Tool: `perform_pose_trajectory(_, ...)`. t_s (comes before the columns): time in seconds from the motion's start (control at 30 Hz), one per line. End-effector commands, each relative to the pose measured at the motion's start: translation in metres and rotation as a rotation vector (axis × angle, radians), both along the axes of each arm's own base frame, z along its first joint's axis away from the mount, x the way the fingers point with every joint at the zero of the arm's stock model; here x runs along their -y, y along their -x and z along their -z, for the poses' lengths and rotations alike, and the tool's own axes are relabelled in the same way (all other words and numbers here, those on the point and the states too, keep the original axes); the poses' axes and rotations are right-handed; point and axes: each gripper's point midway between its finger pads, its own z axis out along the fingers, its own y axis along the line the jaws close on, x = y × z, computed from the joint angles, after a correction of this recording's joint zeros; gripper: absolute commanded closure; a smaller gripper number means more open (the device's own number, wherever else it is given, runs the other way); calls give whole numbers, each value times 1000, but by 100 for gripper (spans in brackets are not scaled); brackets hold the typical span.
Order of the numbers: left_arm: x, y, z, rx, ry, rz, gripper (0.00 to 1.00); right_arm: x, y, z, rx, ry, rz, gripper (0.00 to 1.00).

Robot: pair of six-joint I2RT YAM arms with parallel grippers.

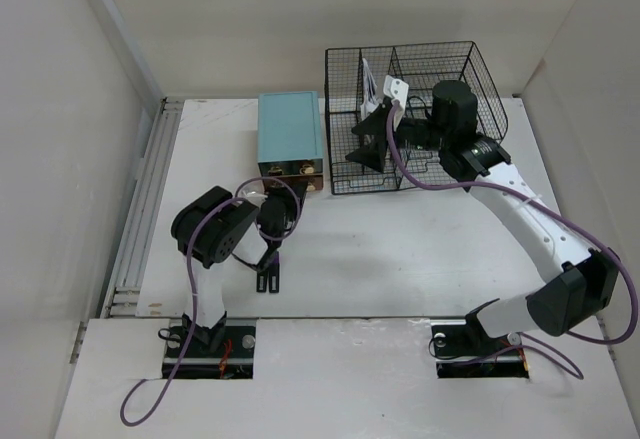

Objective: Organize the desk

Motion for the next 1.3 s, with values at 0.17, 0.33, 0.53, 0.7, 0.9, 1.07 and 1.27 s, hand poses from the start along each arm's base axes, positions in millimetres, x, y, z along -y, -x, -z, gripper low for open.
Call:
perform_pose_trajectory(0.17, -4, 70, -60, 218, 175, 52, 99, -3, 0, -6, 28, -27, -46, 31)
perform_pose_trajectory(0.33, -7, 105, -52, 167, 197, 65, 99, -4, 2, -6, 27, -28, -55, 31)
perform_pose_trajectory(0.53, -4, 102, -53, 199, 145, 127, 18, -5, 1, -3, 17, -26, -64, 31)
perform_pose_trajectory(0.7, 1, 106, -72, 293, 100, 183, 5, -5, 1, 1, 18, -21, -65, 31)
perform_pose_trajectory(0.9, -2, 113, -80, 320, 48, 201, 10, -6, 1, 5, 9, -19, -74, 31)
perform_pose_trajectory(1.07, -3, 119, -104, 377, 11, 223, 40, -6, 1, 8, 0, -15, -74, 31)
perform_pose_trajectory(1.27, 5, 105, -134, 380, -227, 232, 100, -6, 1, 8, 0, -15, -74, 31)
